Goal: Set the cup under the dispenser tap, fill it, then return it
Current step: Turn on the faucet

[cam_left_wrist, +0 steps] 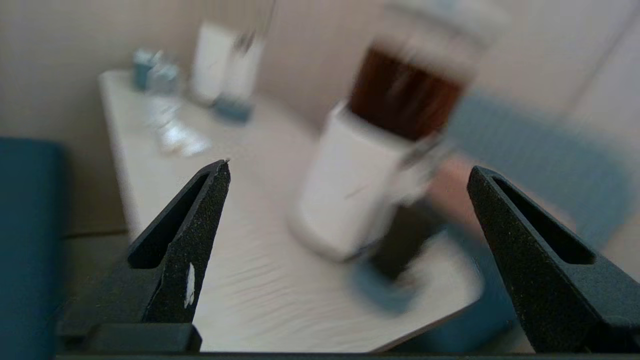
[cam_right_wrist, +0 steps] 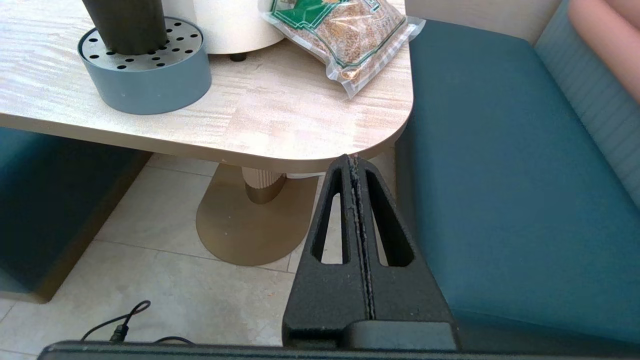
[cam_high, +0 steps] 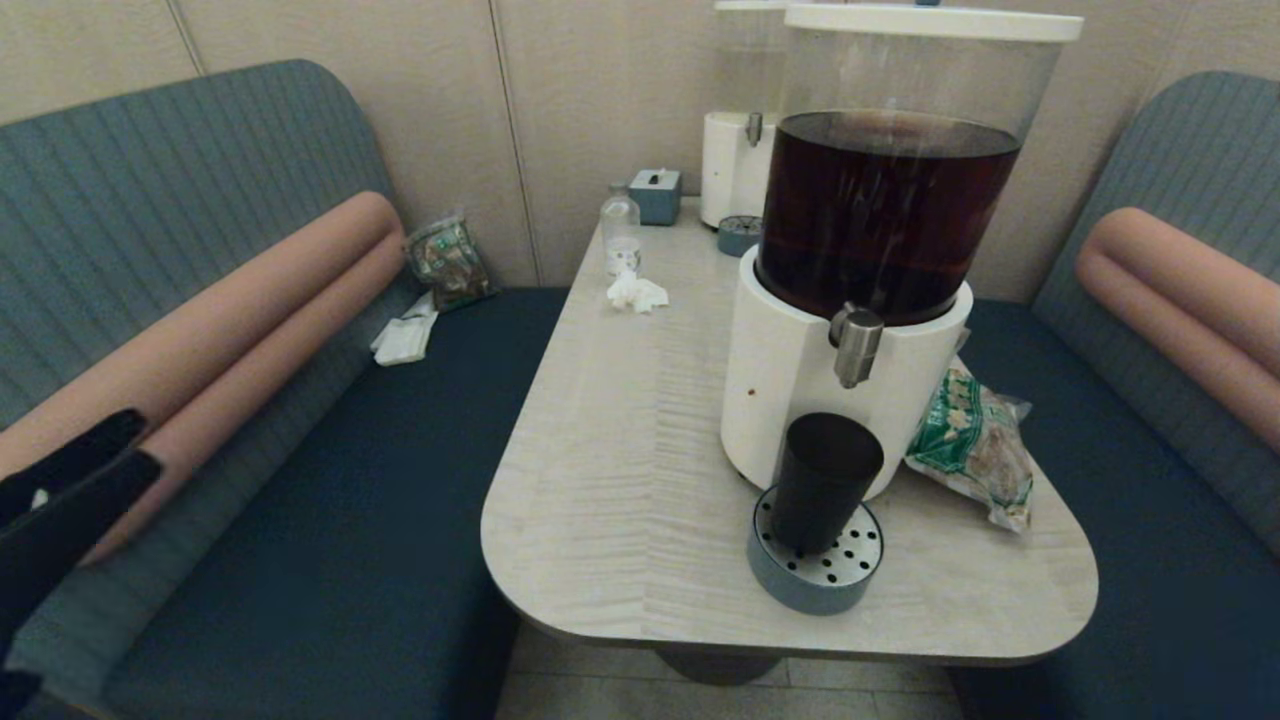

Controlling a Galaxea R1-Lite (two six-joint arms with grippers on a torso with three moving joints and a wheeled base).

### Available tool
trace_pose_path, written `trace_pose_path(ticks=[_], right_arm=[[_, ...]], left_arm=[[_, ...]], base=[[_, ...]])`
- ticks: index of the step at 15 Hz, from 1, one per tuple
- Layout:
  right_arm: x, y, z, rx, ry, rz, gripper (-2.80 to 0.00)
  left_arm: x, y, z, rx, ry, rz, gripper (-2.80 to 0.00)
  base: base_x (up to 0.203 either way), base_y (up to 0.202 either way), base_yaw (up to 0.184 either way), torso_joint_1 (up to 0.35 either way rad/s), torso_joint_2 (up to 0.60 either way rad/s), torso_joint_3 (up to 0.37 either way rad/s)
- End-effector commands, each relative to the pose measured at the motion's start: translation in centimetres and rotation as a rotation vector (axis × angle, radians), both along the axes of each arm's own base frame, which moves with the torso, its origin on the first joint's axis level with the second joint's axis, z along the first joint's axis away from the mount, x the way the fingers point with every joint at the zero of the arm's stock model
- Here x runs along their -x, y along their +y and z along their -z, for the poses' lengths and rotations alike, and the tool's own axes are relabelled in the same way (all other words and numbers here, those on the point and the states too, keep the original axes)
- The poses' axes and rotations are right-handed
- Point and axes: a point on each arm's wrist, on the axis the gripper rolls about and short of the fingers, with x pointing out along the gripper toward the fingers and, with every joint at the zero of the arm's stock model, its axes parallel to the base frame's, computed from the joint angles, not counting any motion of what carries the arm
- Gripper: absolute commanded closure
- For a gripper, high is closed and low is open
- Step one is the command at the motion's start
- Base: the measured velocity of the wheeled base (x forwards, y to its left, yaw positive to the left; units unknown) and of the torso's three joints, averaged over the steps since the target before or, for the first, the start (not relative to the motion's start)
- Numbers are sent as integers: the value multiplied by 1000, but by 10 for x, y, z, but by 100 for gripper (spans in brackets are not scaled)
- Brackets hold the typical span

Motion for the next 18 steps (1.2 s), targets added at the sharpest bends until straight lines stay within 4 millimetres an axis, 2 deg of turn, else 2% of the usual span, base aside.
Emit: trace_pose_path(ticks=[1, 4, 6, 8, 10, 12, 15, 18], right_arm=[[0, 0, 0, 0, 0, -1, 0], [0, 0, 0, 0, 0, -1, 0], [0, 0, 0, 0, 0, -1, 0], [0, 0, 0, 0, 0, -1, 0], [0, 0, 0, 0, 0, -1, 0], [0, 0, 0, 0, 0, -1, 0], [0, 0, 0, 0, 0, -1, 0], [0, 0, 0, 0, 0, -1, 0]], left_arm=[[55, -6, -11, 105, -121, 50, -280], [98, -10, -9, 198, -111, 109, -280], [118, -6, -9, 291, -50, 158, -280], [118, -5, -7, 319, -29, 137, -280], [111, -5, 21, 172, -50, 34, -280], [110, -5, 53, -57, -92, -115, -280], [102, -1, 98, -300, 63, -358, -280], [98, 3, 113, -340, 210, -557, -280]], base=[[0, 0, 0, 0, 0, 0], [0, 0, 0, 0, 0, 0], [0, 0, 0, 0, 0, 0], [0, 0, 0, 0, 0, 0], [0, 0, 0, 0, 0, 0], [0, 0, 0, 0, 0, 0], [0, 0, 0, 0, 0, 0], [0, 0, 0, 0, 0, 0]])
